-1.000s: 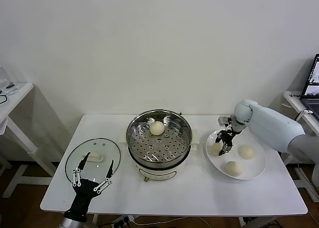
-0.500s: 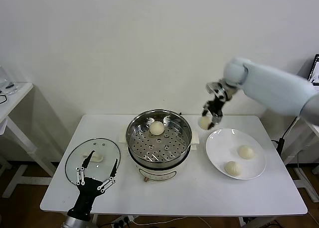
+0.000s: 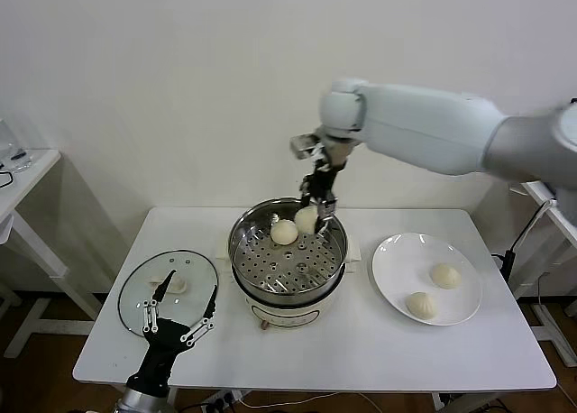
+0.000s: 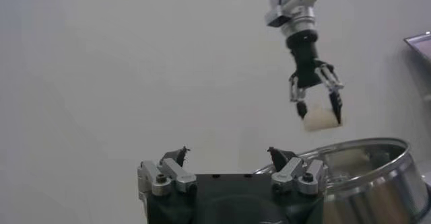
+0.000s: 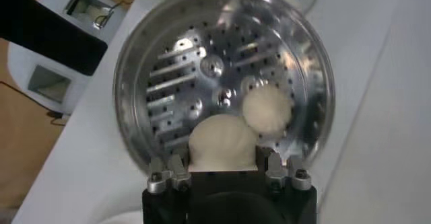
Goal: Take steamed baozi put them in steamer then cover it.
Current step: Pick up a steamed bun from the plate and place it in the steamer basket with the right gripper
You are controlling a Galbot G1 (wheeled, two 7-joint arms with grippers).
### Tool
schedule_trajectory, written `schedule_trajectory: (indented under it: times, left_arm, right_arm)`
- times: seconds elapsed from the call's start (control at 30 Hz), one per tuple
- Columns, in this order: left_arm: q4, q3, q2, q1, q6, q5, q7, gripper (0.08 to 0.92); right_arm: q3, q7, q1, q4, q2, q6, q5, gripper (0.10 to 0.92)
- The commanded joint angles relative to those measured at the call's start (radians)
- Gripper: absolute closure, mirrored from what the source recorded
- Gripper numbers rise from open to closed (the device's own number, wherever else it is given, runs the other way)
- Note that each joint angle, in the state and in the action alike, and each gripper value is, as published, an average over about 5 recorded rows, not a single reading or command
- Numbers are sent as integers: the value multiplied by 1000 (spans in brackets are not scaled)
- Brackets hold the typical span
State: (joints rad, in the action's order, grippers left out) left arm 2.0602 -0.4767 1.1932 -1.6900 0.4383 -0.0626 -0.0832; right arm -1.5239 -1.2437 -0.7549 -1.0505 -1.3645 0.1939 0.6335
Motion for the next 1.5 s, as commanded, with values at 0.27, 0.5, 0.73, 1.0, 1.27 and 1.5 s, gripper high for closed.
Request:
schedule_trajectory:
  times: [0.27,0.5,0.73,1.0,1.27,1.5]
  left_arm:
    - [3,-2,3,-2,3,-1,-3,177]
    - [6,-12,5,-7,4,-1,-4,177]
    - [7,-21,6,-10,6,-1,-5,177]
    - [6,-32,6,-15,11,-1,-5,177]
    - [8,-42,12,-21,11,-1,-6,177]
    - [14,-42,13,-26,11,-4,-6,177]
  right_arm:
    - [-56,98,103,112,-224,47,45,372]
    - [-53,118,135,144,-243,49,39,372]
    - [-51,124,161,170,-255,46,22,366]
    - [-45,138,182,168,-250,43,15,266]
    - [-15,112,110,35,-119,31,-36,203]
    - [51,49,-11,-209,187,12,-103,203]
